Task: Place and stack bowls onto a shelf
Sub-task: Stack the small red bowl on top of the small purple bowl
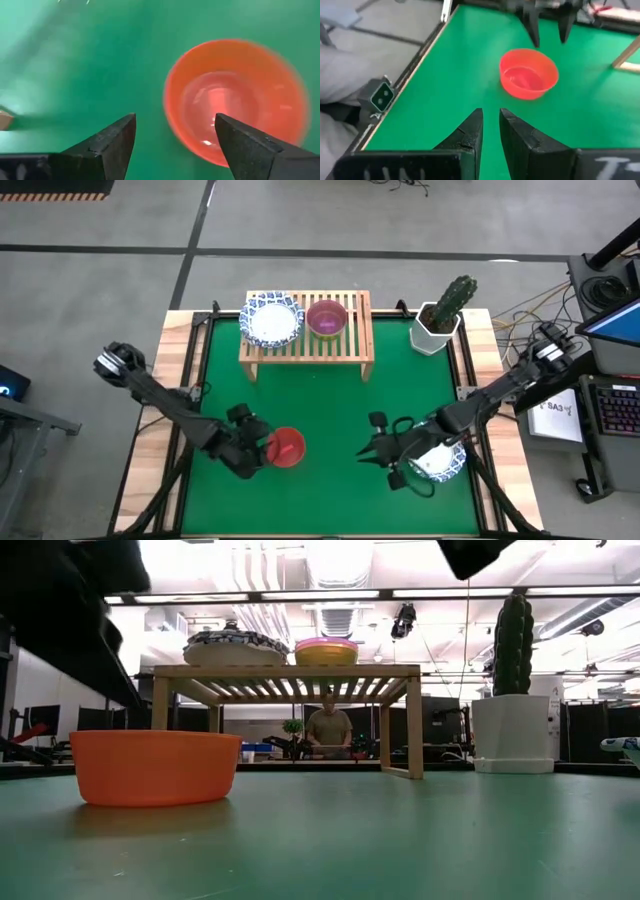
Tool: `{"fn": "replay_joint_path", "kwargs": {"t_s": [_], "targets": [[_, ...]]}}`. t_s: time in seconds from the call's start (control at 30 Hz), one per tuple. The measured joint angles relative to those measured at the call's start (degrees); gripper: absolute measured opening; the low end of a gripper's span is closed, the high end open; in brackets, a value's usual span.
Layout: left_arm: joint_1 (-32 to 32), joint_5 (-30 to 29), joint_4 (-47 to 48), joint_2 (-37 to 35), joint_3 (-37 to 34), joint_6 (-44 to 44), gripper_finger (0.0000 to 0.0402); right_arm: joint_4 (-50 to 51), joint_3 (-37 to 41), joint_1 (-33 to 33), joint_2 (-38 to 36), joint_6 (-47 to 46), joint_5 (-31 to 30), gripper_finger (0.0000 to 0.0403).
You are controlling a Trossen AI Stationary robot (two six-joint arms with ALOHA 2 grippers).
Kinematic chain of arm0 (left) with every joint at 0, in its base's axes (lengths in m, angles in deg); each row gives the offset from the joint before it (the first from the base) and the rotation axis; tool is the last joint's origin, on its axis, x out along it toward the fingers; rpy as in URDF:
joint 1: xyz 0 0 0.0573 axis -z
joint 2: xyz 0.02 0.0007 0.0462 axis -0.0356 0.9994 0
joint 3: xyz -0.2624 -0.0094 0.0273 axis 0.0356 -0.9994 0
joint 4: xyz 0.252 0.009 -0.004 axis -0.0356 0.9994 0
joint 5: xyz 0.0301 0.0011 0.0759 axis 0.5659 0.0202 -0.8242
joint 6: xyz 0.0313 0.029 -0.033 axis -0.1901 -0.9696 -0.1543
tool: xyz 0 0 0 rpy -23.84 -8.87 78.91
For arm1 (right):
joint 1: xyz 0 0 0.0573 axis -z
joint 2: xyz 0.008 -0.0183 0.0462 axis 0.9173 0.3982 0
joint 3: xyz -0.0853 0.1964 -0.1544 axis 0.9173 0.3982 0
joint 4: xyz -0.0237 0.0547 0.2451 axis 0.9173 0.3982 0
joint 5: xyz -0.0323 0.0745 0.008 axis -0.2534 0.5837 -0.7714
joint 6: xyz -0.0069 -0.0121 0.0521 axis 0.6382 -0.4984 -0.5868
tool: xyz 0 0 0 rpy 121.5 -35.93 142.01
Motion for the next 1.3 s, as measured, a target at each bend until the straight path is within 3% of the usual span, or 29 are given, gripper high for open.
{"fn": "replay_joint_path", "kwargs": {"t_s": [0.23,0.57,0.73,0.97,1.03,1.17,1.3], "targets": [[-6.33,5.84,-0.83,3.51,-0.06,-5.39,0.0242,-6.15,6.95,0.0,-6.73,2.12,-0.9,0.0054],[-8.33,10.09,-3.77,6.29,-0.13,-6.58,0.0198,-6.33,7.73,0.0,-8.13,2.73,-0.96,0.0054],[-8.33,10.35,-4.31,6.77,-0.13,-5.84,0.0136,-6.27,7.73,0.0,-8.13,3.0,-0.94,0.0054],[-8.33,10.27,-5.61,6.81,-0.11,-1.62,0.0016,-6.22,7.73,0.0,-8.11,3.07,-0.93,0.0054],[-8.33,10.35,-5.44,6.71,0.11,1.22,0.0008,-6.2,7.76,-0.02,-8.11,3.07,-0.85,0.0054],[-8.7,10.48,-0.33,5.91,5.99,5.03,0.0002,-5.52,7.76,-0.02,-8.11,2.99,-0.79,0.0054],[-10.39,10.25,11.23,5.68,19.31,0.41,0.0001,-2.85,7.76,-0.02,-8.11,1.76,-0.79,0.0054]]}}
